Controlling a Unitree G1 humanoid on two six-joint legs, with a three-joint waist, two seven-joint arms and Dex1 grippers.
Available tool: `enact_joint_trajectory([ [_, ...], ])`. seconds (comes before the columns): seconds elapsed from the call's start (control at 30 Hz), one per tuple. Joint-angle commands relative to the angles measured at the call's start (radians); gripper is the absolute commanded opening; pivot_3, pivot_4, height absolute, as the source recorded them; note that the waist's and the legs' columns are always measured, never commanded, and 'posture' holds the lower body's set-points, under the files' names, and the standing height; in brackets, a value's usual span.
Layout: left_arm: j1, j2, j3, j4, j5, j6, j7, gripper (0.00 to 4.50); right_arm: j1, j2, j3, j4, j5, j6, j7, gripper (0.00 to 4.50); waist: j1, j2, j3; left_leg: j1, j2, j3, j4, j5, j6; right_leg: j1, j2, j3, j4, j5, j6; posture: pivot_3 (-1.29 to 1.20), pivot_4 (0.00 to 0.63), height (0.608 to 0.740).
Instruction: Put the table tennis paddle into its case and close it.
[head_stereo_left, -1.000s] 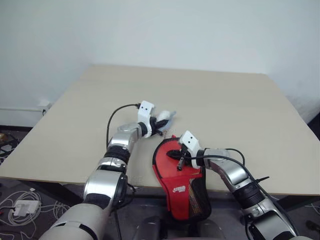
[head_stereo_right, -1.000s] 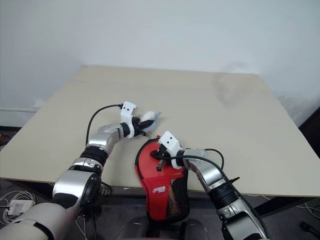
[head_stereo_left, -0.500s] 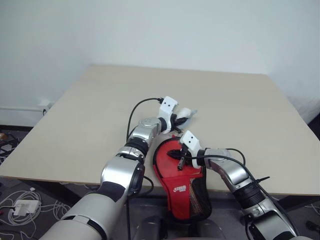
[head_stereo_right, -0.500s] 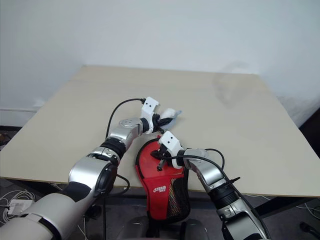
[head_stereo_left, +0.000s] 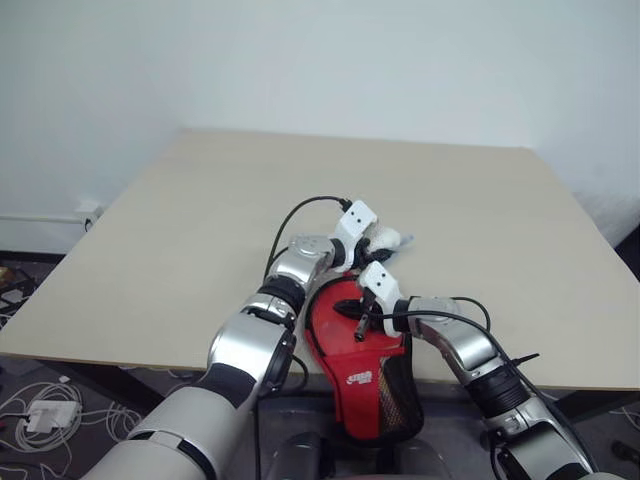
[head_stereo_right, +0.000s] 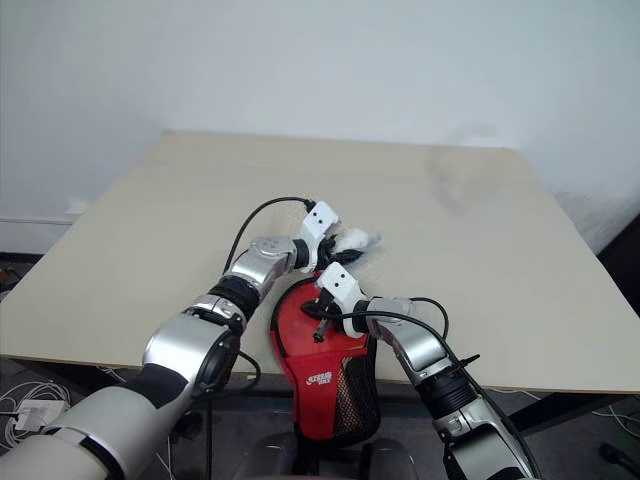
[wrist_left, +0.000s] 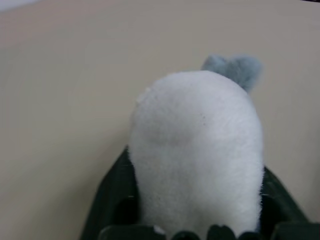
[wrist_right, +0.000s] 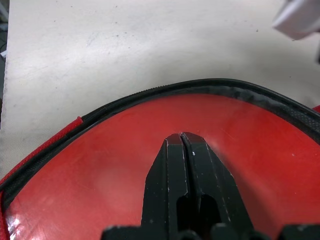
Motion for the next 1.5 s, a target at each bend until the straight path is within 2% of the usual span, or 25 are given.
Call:
enact_joint_trajectory([
  [0.03, 0.006, 0.007, 0.001, -0.054, -0.006, -0.028, -0.037, 3.44, 0.012, -0.006, 0.019, 0.032, -0.02, 0.025, 0.002, 0.0, 0.0, 0.0, 0.0, 0.0, 0.0, 0.0, 0.0, 0.0, 0.0, 0.0, 0.0, 0.0, 0.0, 0.0, 0.0, 0.0, 0.0, 0.706],
  [0.13, 0.019, 0.013, 0.001, -0.059, -0.006, -0.03, -0.04, 4.48, 0.01, -0.007, 0.021, 0.034, -0.021, 0.024, 0.004, 0.0, 0.0, 0.0, 0.0, 0.0, 0.0, 0.0, 0.0, 0.0, 0.0, 0.0, 0.0, 0.0, 0.0, 0.0, 0.0, 0.0, 0.0, 0.706],
  [0.5, 0.037, 0.044, -0.003, -0.091, -0.005, -0.052, -0.046, 4.48, 0.005, -0.003, 0.023, 0.042, -0.022, 0.023, 0.008, 0.0, 0.0, 0.0, 0.0, 0.0, 0.0, 0.0, 0.0, 0.0, 0.0, 0.0, 0.0, 0.0, 0.0, 0.0, 0.0, 0.0, 0.0, 0.706],
  [0.67, 0.037, 0.084, 0.0, -0.152, -0.026, -0.016, -0.122, 4.48, 0.006, 0.0, 0.025, 0.044, -0.021, 0.024, 0.009, 0.0, -0.001, 0.0, 0.0, 0.0, 0.0, 0.0, 0.0, 0.0, 0.0, 0.0, 0.0, 0.0, 0.0, 0.0, 0.0, 0.0, 0.0, 0.706],
  [0.9, 0.145, 0.241, -0.027, -0.492, -0.073, 0.129, -0.357, 4.48, 0.008, 0.004, 0.028, 0.048, -0.023, 0.023, 0.009, 0.0, -0.013, 0.001, -0.001, 0.0, 0.001, 0.0, 0.0, 0.0, 0.0, 0.0, 0.002, 0.001, 0.0, 0.0, 0.0, 0.0, 0.0, 0.706],
  [1.07, 0.265, 0.376, -0.024, -0.719, -0.095, 0.279, -0.398, 4.48, 0.015, 0.001, 0.028, 0.036, -0.022, 0.029, 0.011, 0.0, -0.021, 0.001, -0.001, 0.0, 0.001, 0.0, 0.0, 0.0, 0.0, 0.0, 0.003, 0.001, 0.0, 0.0, 0.0, 0.0, 0.0, 0.706],
  [1.27, 0.447, 0.437, -0.001, -0.987, -0.179, 0.365, -0.402, 4.48, 0.026, -0.06, -0.001, -0.071, 0.009, 0.084, 0.045, 0.0, -0.019, 0.002, -0.001, 0.0, 0.001, 0.0, -0.001, 0.0, 0.0, 0.0, 0.002, 0.001, -0.001, 0.0, 0.0, 0.0, 0.0, 0.706],
  [1.37, 0.545, 0.42, 0.02, -1.104, -0.235, 0.438, -0.351, 3.86, 0.027, -0.135, -0.073, -0.203, 0.077, 0.153, 0.092, 0.0, -0.019, 0.002, -0.001, 0.0, 0.0, 0.0, -0.001, 0.0, 0.0, 0.0, 0.001, 0.002, -0.001, 0.0, 0.0, 0.0, 0.0, 0.706],
  [1.5, 0.614, 0.4, 0.019, -1.198, -0.278, 0.504, -0.287, 2.51, 0.027, -0.232, -0.158, -0.343, 0.184, 0.238, 0.153, 0.0, -0.019, 0.003, 0.0, 0.0, 0.0, 0.001, -0.001, 0.0, 0.0, -0.001, 0.0, 0.002, -0.001, 0.0, 0.0, 0.0, 0.0, 0.706],
])
